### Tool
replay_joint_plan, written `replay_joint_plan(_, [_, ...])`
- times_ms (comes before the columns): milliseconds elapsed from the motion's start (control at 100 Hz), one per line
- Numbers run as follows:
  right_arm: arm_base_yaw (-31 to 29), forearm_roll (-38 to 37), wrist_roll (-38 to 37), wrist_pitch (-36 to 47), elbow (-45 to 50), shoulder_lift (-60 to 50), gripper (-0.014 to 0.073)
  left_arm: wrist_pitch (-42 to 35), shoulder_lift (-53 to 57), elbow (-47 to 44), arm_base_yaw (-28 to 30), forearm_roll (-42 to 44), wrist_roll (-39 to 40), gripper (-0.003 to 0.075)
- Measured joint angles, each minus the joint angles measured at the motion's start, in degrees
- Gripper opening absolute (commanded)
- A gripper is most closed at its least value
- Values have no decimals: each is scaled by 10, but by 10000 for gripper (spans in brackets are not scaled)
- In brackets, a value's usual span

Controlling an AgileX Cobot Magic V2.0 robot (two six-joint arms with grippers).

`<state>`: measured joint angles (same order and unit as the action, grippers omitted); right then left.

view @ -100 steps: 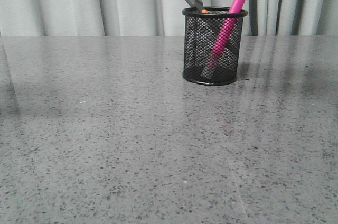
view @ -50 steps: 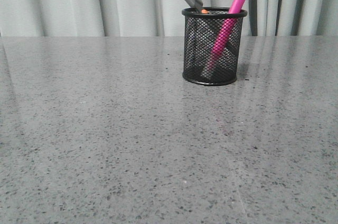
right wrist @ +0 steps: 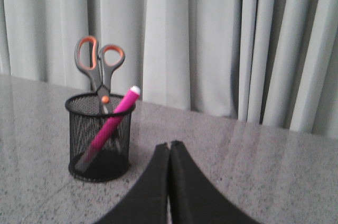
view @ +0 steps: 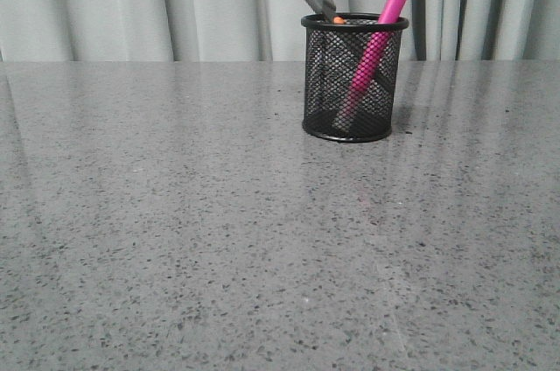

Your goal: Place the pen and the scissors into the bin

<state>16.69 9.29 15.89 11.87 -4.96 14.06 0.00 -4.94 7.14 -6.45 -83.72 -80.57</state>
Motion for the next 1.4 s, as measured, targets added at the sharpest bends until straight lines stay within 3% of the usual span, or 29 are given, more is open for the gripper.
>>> replay_joint_plan(1210, [0, 1, 0, -4, 3, -2, -75, -7, 20, -12, 0, -4, -1, -19])
replay_joint_plan(1320, [0, 1, 0, -4, 3, -2, -74, 3, 20, -12, 0, 110, 42, -19])
replay_joint_plan(1400, [0, 1, 0, -4, 3, -2, -75, 14, 20, -13, 0, 287, 198, -19])
